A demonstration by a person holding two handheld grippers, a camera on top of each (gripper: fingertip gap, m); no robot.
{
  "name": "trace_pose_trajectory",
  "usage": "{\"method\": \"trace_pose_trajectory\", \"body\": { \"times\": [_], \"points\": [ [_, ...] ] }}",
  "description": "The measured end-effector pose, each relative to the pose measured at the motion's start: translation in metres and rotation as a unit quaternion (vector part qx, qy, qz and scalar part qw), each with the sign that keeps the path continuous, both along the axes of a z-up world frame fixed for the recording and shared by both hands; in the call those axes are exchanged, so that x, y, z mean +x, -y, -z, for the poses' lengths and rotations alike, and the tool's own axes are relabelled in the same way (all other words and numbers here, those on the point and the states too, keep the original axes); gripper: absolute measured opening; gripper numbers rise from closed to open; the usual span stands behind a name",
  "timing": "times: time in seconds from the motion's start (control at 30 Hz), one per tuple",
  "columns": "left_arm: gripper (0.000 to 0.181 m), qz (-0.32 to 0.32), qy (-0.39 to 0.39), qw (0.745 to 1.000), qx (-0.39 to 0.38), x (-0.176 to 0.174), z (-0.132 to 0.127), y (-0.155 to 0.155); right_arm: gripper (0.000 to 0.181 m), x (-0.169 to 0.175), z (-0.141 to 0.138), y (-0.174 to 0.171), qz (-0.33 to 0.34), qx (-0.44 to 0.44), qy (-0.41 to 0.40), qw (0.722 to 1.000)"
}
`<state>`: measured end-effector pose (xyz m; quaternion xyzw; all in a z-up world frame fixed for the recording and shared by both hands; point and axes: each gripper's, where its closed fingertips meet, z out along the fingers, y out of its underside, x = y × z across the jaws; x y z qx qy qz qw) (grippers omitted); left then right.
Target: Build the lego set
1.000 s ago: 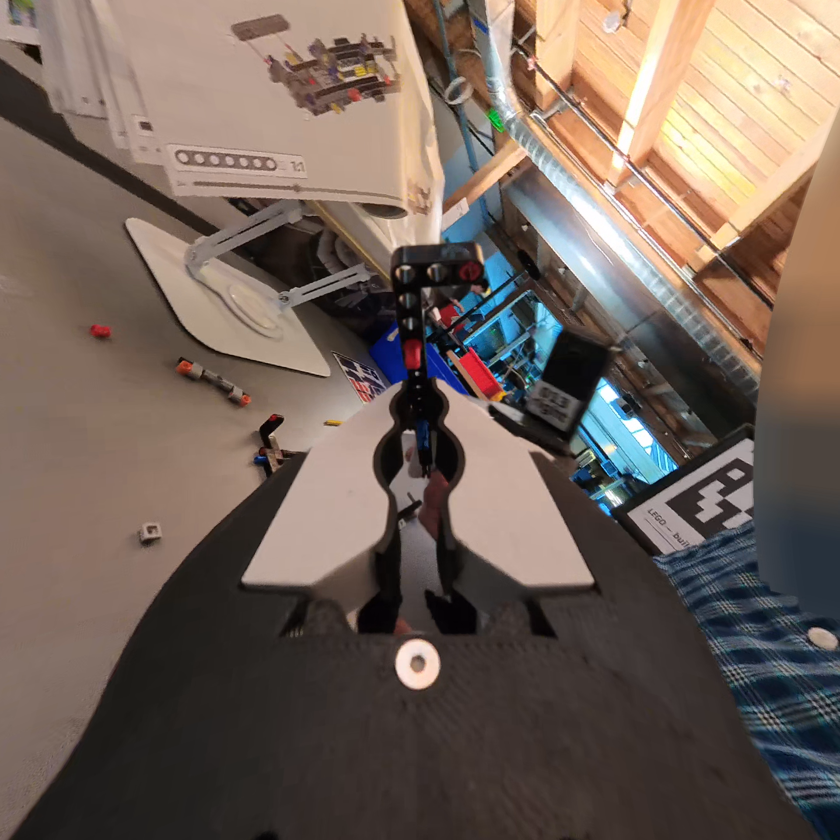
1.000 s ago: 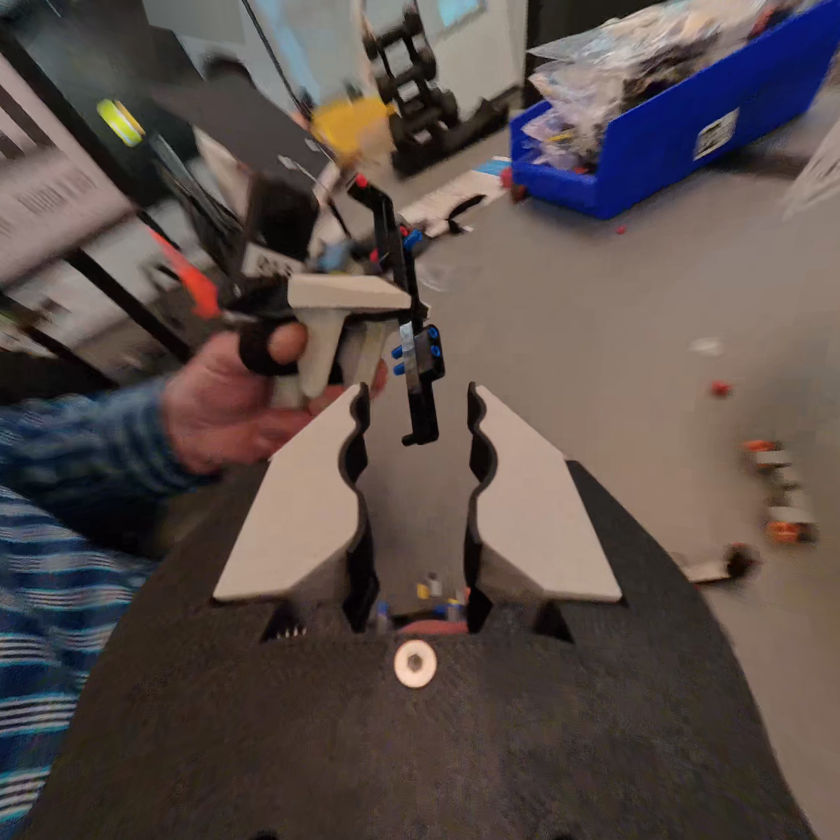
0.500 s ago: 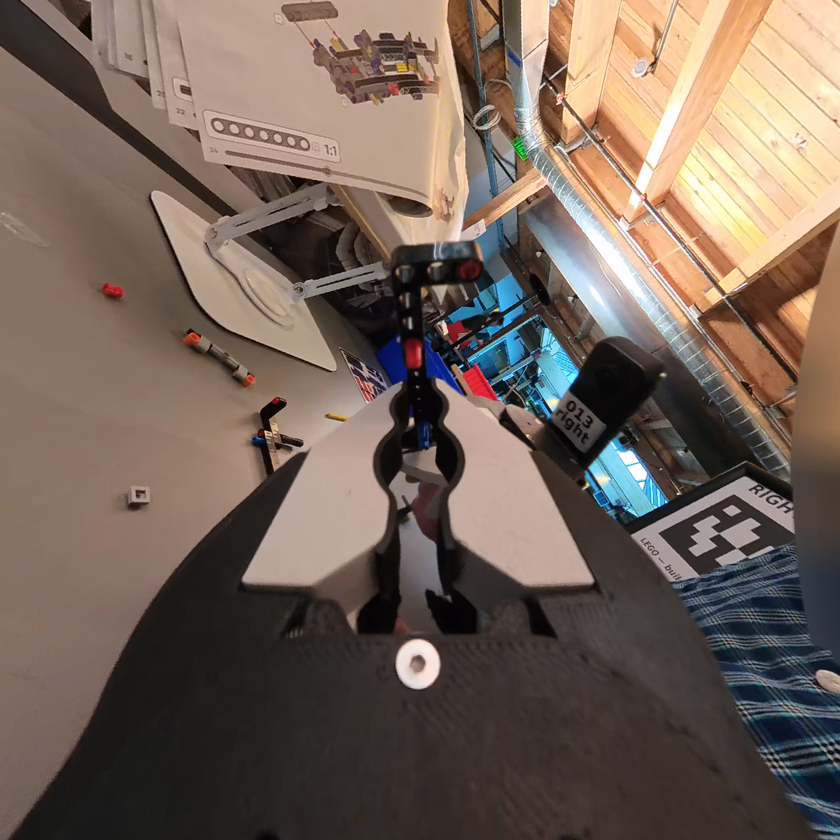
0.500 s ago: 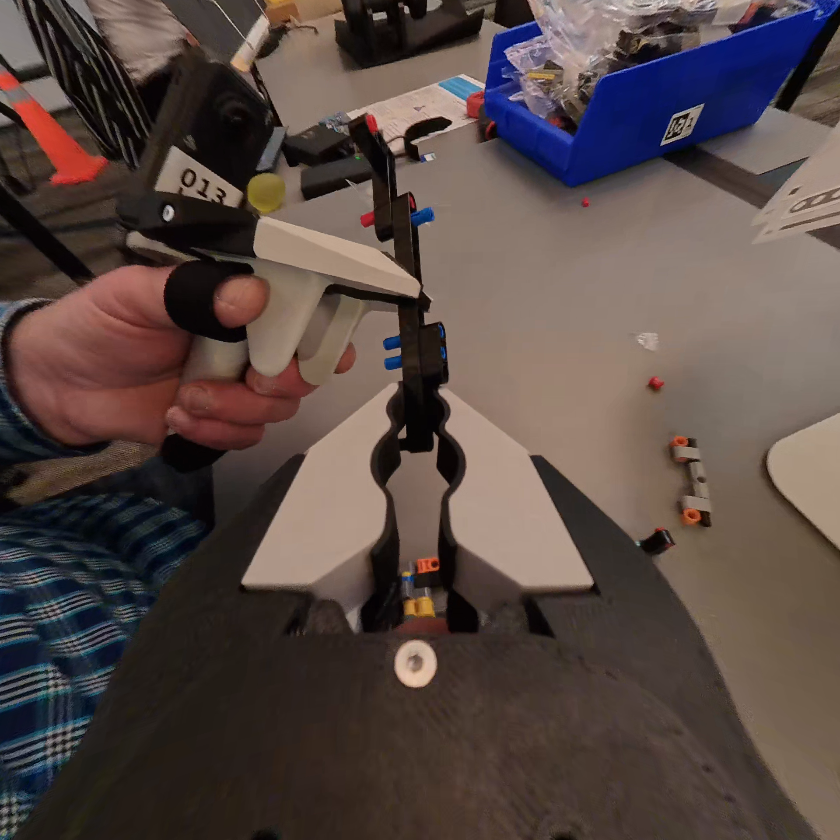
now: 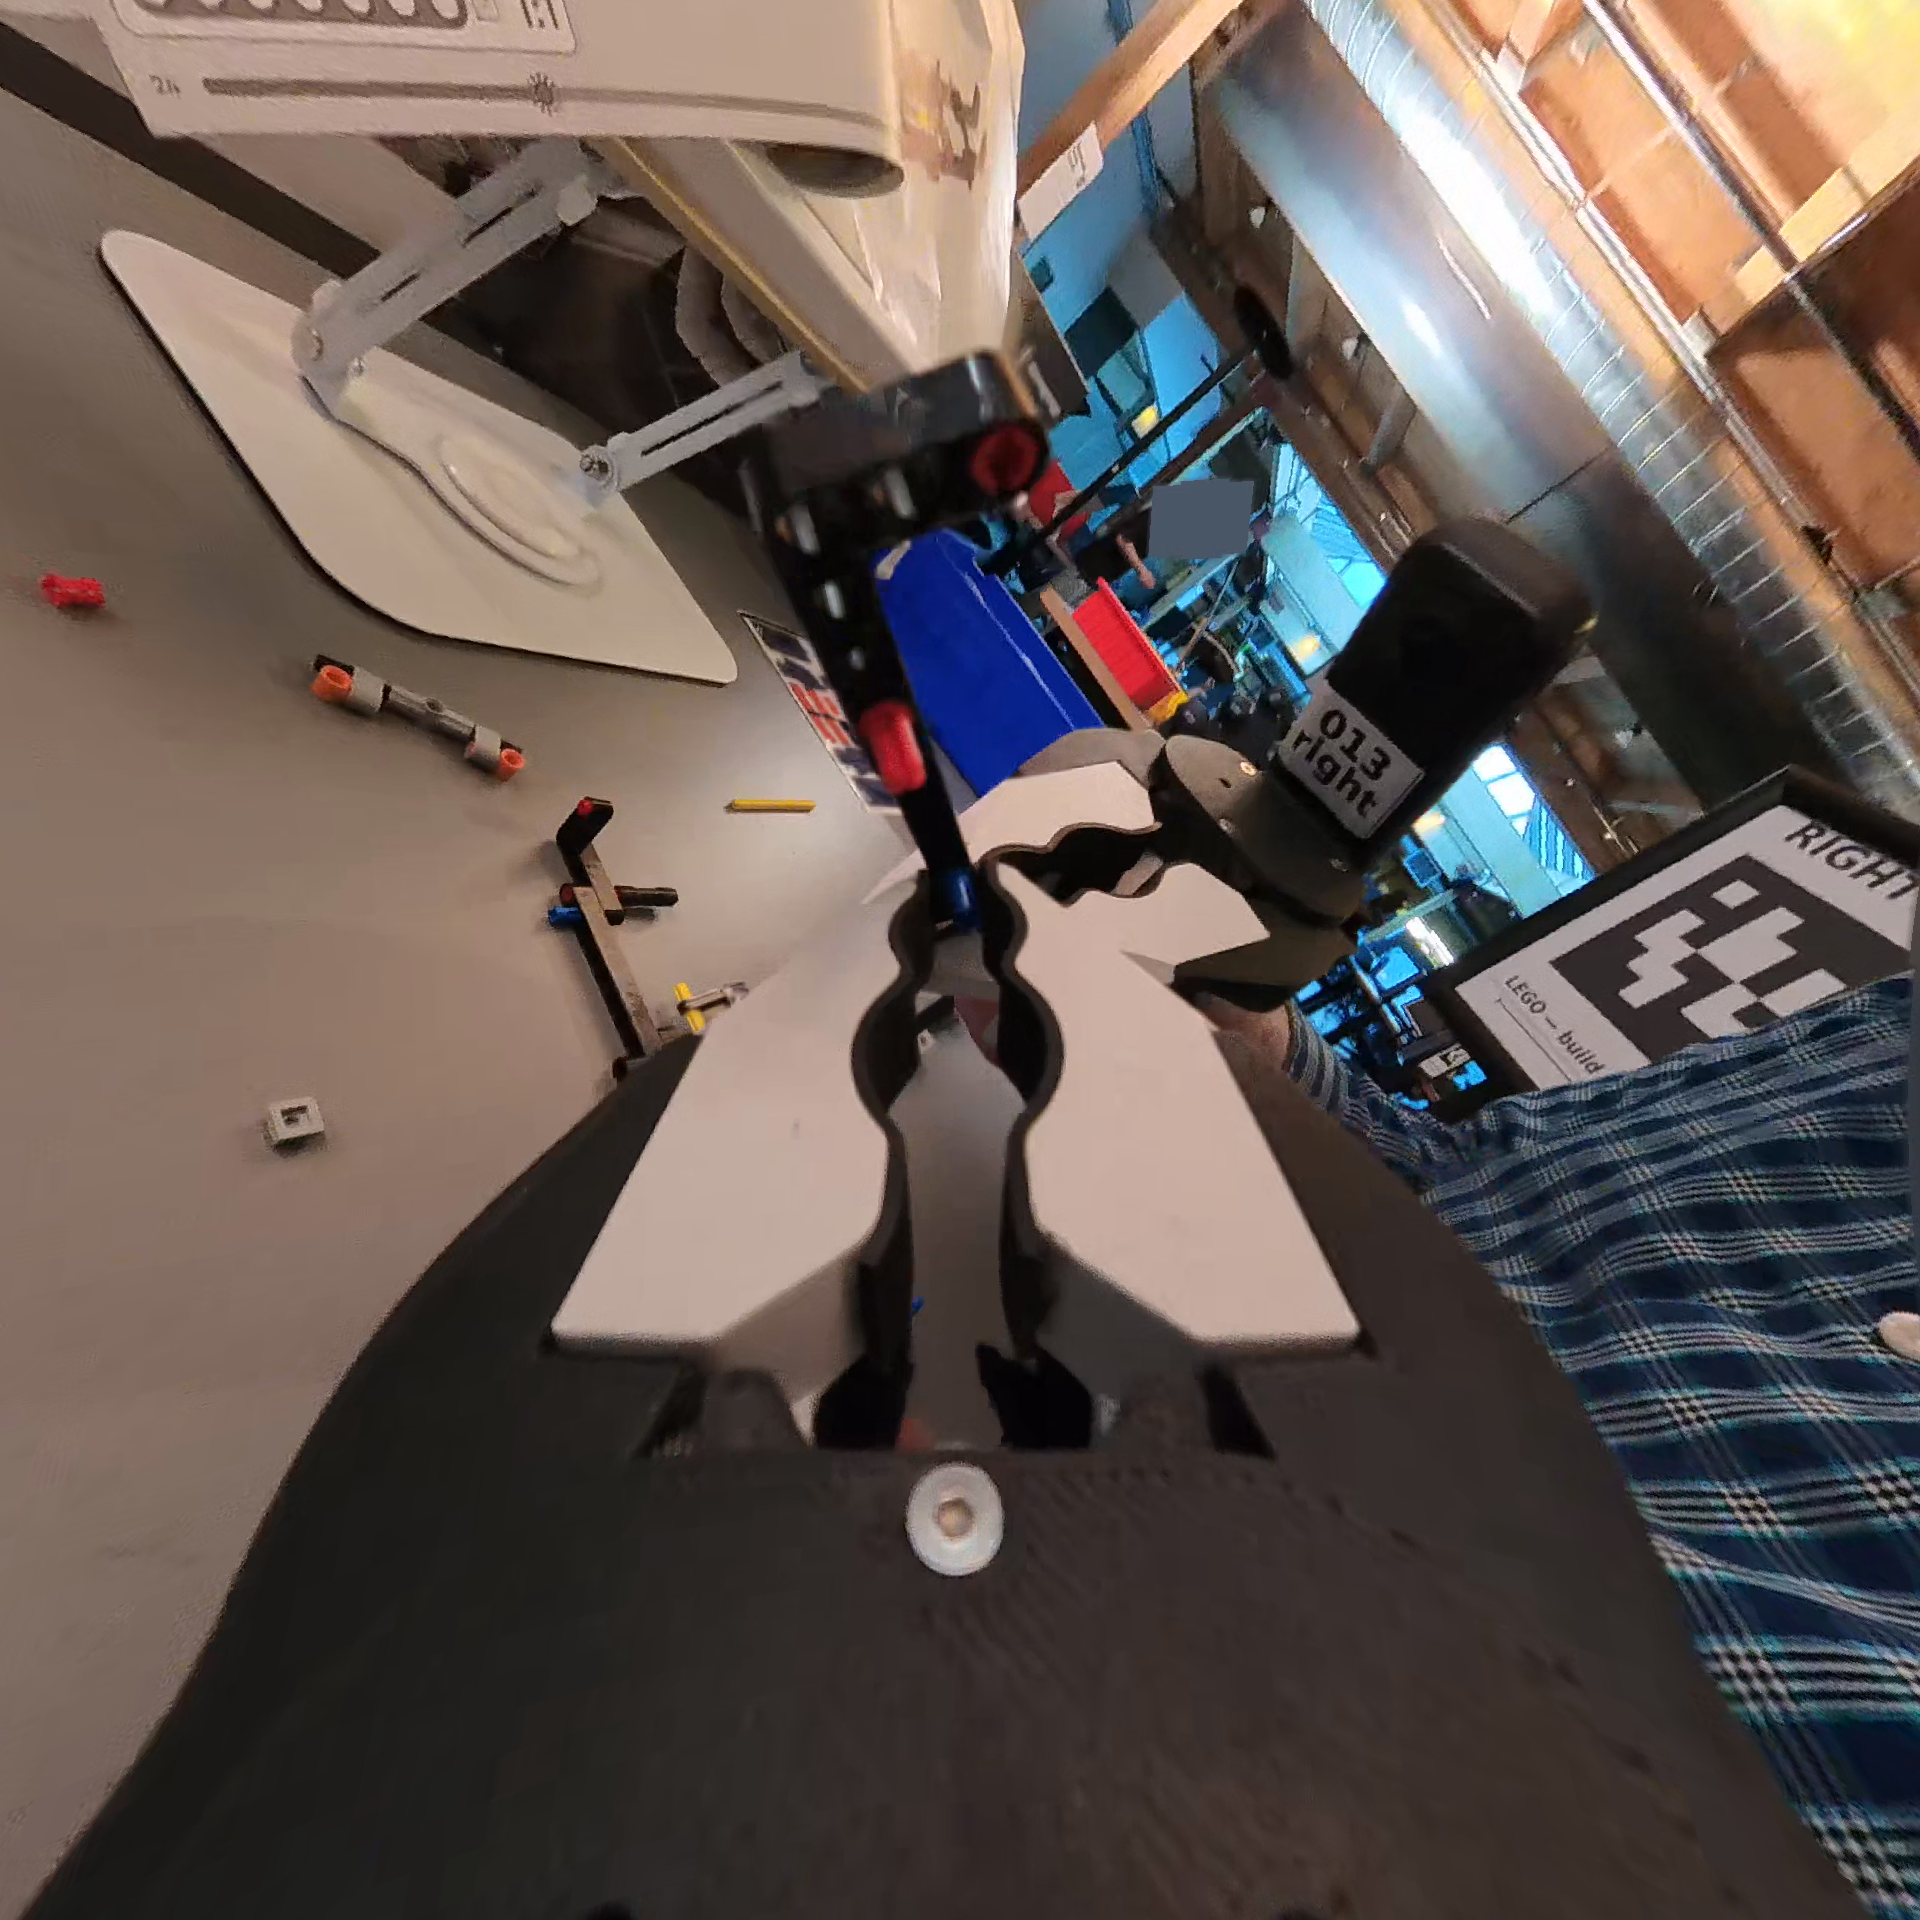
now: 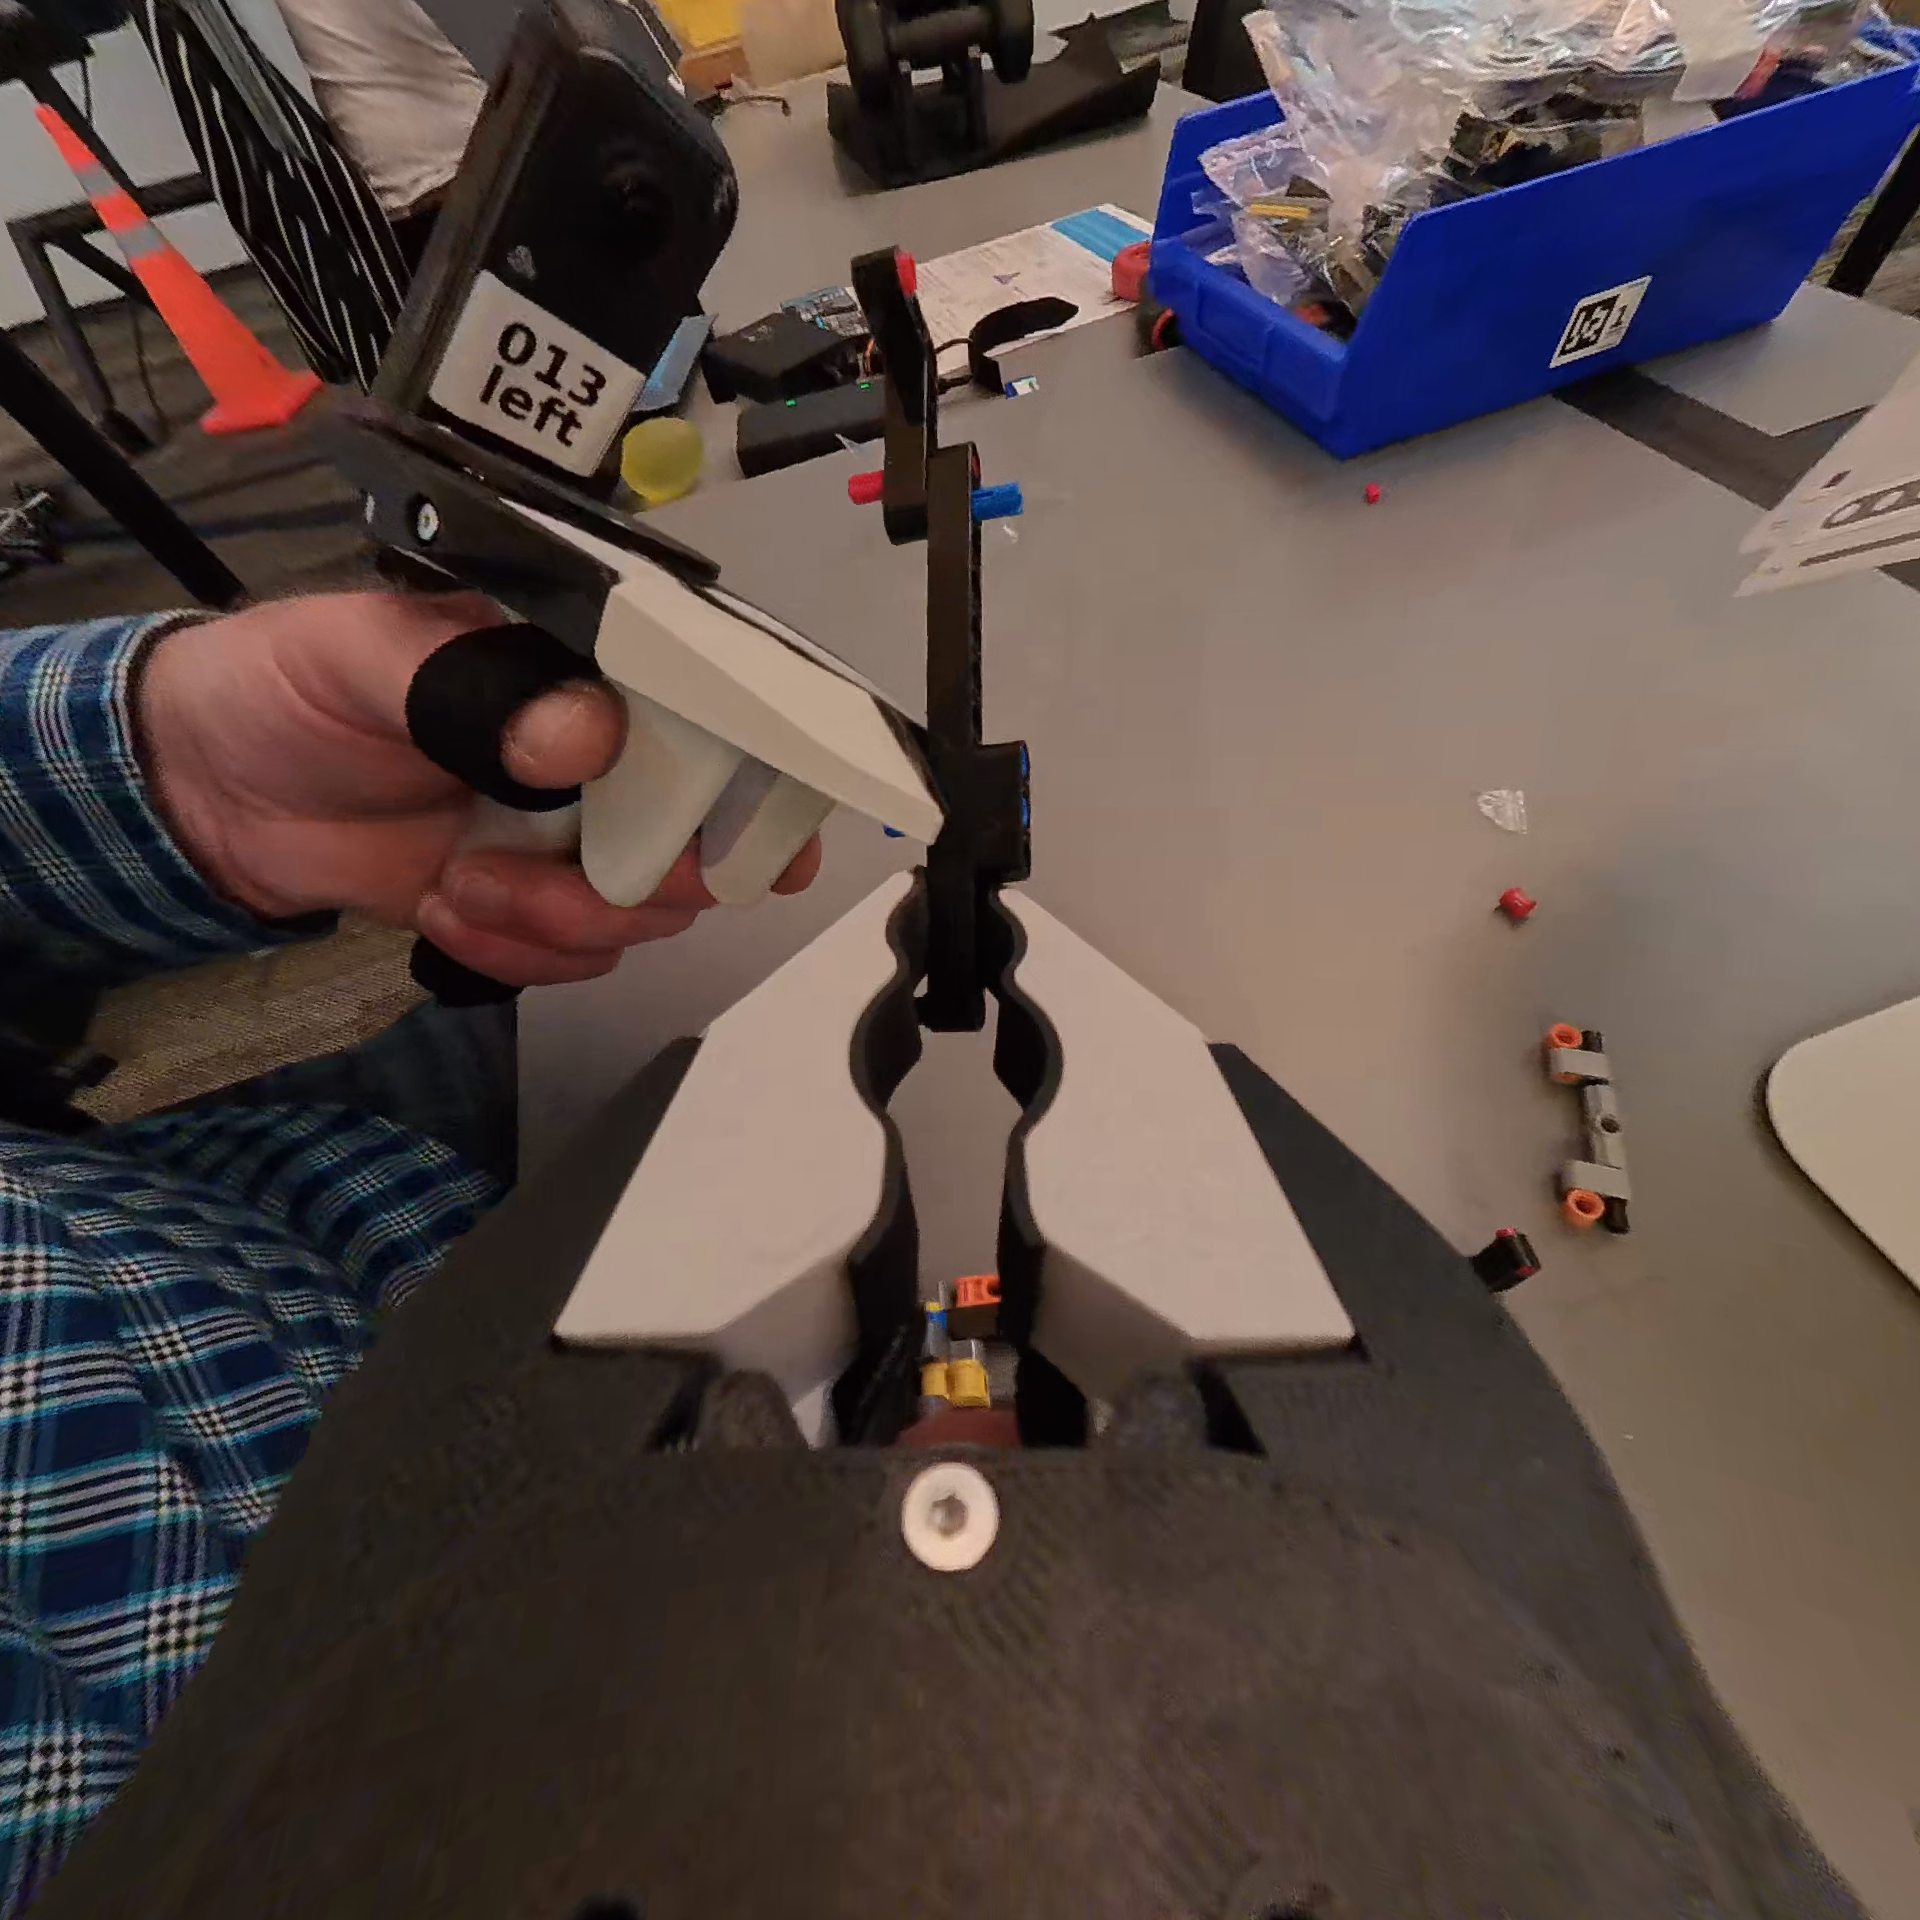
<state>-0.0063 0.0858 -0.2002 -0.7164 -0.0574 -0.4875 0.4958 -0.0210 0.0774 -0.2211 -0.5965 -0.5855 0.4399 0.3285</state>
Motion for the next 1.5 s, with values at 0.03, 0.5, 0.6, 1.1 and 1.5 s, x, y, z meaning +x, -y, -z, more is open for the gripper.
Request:
{"method": "trace_pose_trajectory", "body": {
  "times": [0.03,0.5,0.6,1.1,1.5],
  "points": [
    [0.006,0.006,-0.005,1.000,-0.003,0.000,0.001,0.001,0.005,0.000,0.001,0.000,-0.001,0.002,0.001,1.000],
    [0.002,0.104,-0.105,0.989,-0.013,0.004,0.021,0.019,0.006,0.003,0.017,0.008,-0.086,0.072,0.038,0.993],
    [0.003,0.117,-0.129,0.985,-0.013,0.003,0.027,0.022,0.006,0.003,0.024,0.010,-0.103,0.089,0.055,0.989],
    [0.004,0.154,-0.186,0.970,-0.015,-0.004,0.057,0.019,0.006,-0.002,0.055,0.004,-0.170,0.151,0.120,0.966],
    [0.004,0.162,-0.206,0.965,-0.026,-0.010,0.075,0.020,0.006,-0.006,0.074,0.001,-0.198,0.174,0.163,0.951]
  ]
}}
